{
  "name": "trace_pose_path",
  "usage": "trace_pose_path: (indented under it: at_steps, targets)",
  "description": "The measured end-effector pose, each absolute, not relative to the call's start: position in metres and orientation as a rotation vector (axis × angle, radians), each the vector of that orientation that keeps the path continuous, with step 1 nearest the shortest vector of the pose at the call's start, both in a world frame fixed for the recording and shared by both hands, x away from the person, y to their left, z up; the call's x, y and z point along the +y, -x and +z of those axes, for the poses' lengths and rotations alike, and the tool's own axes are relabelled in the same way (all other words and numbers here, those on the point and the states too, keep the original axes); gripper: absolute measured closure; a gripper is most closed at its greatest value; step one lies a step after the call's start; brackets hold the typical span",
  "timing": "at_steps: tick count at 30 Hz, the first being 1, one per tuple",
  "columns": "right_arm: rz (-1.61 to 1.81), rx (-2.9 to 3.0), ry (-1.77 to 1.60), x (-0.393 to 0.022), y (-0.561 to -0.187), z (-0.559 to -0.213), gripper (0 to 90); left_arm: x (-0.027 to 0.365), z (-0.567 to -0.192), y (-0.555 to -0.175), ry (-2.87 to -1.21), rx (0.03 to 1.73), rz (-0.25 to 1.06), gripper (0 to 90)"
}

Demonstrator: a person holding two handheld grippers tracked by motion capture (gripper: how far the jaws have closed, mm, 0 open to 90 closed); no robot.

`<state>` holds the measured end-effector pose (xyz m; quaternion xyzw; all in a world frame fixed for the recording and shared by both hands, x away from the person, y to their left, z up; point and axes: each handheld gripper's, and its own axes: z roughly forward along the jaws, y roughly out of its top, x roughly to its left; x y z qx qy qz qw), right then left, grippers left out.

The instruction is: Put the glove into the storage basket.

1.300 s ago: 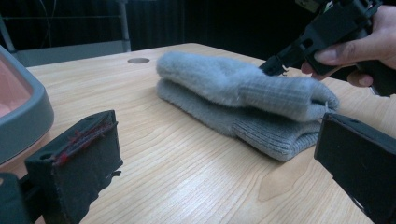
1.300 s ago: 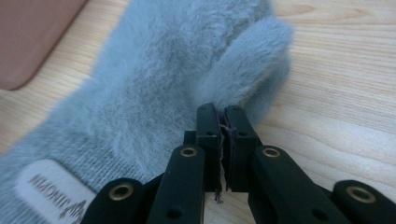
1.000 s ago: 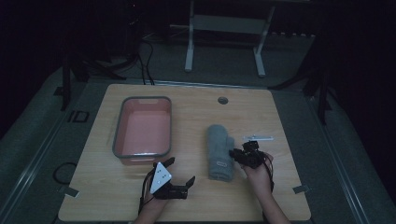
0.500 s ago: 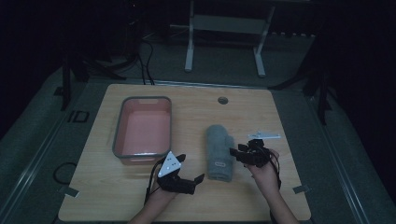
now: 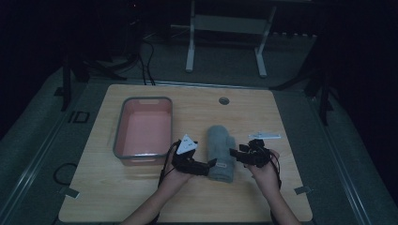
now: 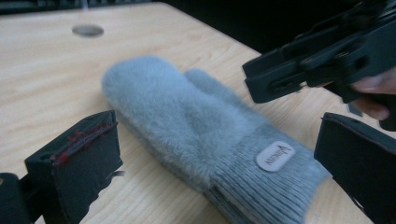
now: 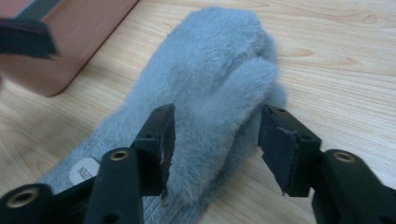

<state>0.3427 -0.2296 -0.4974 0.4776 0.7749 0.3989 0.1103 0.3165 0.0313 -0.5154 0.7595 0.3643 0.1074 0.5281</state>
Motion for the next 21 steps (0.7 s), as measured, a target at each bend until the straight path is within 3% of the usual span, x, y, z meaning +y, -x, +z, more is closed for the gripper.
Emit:
trace_pose_path:
  at_steps: [6,8,12,21]
  targets:
    - [1.126,2.281,-1.407,-0.227,-0.348,-0.502,43.6,0.023,-0.526,-0.336,-1.896,0.944,0.199,7.2]
    - [1.113,2.291,-1.43,-0.228,-0.351,-0.507,43.7,0.023,-0.529,-0.34,-1.905,0.96,0.179,14.4]
    - [1.086,2.323,-1.46,-0.229,-0.355,-0.52,44.5,0.018,-0.538,-0.348,-1.944,1.007,0.122,20.5]
    - [1.06,2.384,-1.523,-0.227,-0.362,-0.535,45.4,0.015,-0.553,-0.354,-1.96,1.042,0.08,21.2]
